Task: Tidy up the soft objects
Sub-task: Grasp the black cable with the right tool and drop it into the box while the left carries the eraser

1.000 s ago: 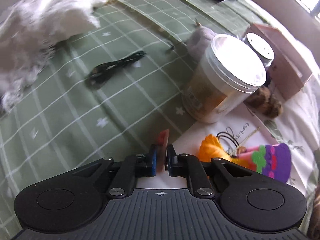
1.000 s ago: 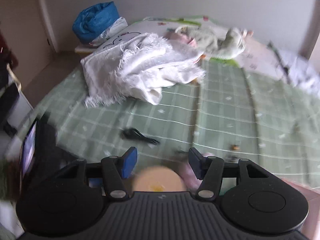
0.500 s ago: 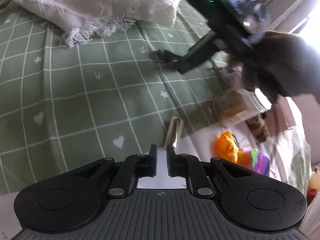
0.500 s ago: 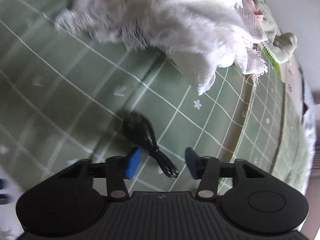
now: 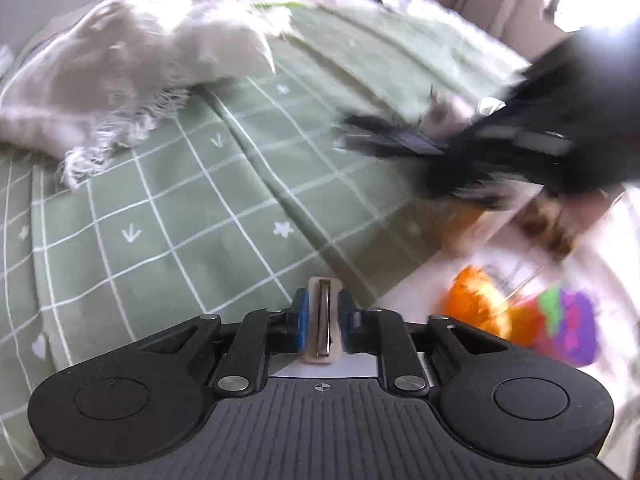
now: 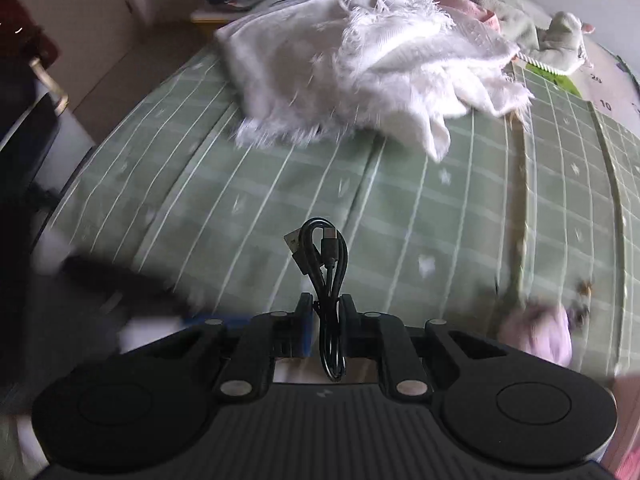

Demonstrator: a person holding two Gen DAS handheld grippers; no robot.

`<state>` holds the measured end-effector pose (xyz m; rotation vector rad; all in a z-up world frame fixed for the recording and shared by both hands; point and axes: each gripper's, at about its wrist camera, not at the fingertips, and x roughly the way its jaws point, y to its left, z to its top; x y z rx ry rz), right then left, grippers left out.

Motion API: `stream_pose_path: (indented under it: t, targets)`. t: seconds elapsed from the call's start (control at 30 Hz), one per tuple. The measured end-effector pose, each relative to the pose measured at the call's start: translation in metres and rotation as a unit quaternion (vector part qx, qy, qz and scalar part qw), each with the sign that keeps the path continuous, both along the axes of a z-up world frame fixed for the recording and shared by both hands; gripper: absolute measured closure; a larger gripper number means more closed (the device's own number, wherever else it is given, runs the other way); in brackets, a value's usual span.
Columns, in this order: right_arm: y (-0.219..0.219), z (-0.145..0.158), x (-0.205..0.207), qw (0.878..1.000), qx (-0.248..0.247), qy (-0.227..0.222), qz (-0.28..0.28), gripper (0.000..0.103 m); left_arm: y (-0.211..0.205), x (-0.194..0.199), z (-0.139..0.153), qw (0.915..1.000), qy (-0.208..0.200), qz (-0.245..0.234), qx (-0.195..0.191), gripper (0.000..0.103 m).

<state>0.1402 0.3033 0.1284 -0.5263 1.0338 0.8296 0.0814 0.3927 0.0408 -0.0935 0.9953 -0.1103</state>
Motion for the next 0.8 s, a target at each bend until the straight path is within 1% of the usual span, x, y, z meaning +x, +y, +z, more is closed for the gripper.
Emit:
stream_pose_path:
  t: [0.03, 0.1, 0.17, 0.2, 0.27, 0.33, 0.4, 0.43, 0.5, 0.57, 0.63, 0.7, 0.73, 0.8]
  targets:
    - [-0.012, 0.000, -0.011, 1.000, -0.005, -0.012, 0.009, 0.090, -0.004, 0.001, -0.003, 0.9998, 0.000, -0.004, 0.018, 0.078]
    - [-0.035, -0.002, -0.033, 0.999, -0.013, -0.033, 0.024, 0.090, -0.013, 0.001, -0.005, 0.9981, -0.017, -0.018, 0.057, 0.078]
    - [-0.055, -0.002, -0.042, 0.999, -0.007, -0.027, 0.028, 0.090, -0.019, 0.001, -0.006, 0.9954, -0.024, -0.031, 0.087, 0.077]
    - [-0.066, -0.001, -0.042, 0.999, 0.000, -0.023, 0.028, 0.090, -0.020, 0.001, -0.006, 0.9949, -0.024, -0.033, 0.092, 0.079]
    - [-0.083, 0.003, -0.044, 0.999, 0.009, -0.020, 0.024, 0.090, -0.023, 0.003, -0.007, 0.9950, -0.021, -0.032, 0.092, 0.080]
    - [-0.094, 0.009, -0.042, 1.000, 0.023, -0.017, 0.012, 0.090, -0.020, 0.004, -0.005, 0.9968, -0.011, -0.021, 0.076, 0.080]
    - [-0.103, 0.014, -0.038, 0.999, 0.037, -0.010, -0.001, 0.090, -0.014, 0.004, -0.003, 0.9989, 0.007, 0.003, 0.046, 0.080]
    - [-0.108, 0.018, -0.036, 0.999, 0.042, -0.009, -0.008, 0.090, -0.014, 0.003, -0.002, 0.9991, 0.014, 0.011, 0.038, 0.080]
    - [-0.116, 0.027, -0.032, 0.998, 0.054, -0.008, -0.018, 0.090, -0.018, 0.001, -0.001, 0.9989, 0.018, 0.007, 0.043, 0.080]
    - [-0.123, 0.037, -0.024, 0.996, 0.077, 0.010, -0.032, 0.090, -0.022, 0.000, 0.001, 0.9988, 0.022, 0.004, 0.044, 0.080]
    - [-0.127, 0.050, -0.012, 0.992, 0.107, 0.038, -0.050, 0.090, -0.020, 0.002, 0.003, 0.9992, 0.033, 0.014, 0.019, 0.080]
    - [-0.129, 0.066, -0.004, 0.989, 0.129, 0.050, -0.059, 0.090, -0.017, 0.004, 0.010, 0.9990, 0.037, 0.026, -0.007, 0.080]
    - [-0.130, 0.075, -0.003, 0.989, 0.132, 0.045, -0.058, 0.090, -0.017, 0.003, 0.016, 0.9990, 0.033, 0.028, -0.012, 0.080]
    - [-0.135, 0.101, -0.001, 0.990, 0.130, 0.019, -0.047, 0.090, -0.016, 0.005, 0.039, 0.9992, 0.013, 0.032, -0.022, 0.080]
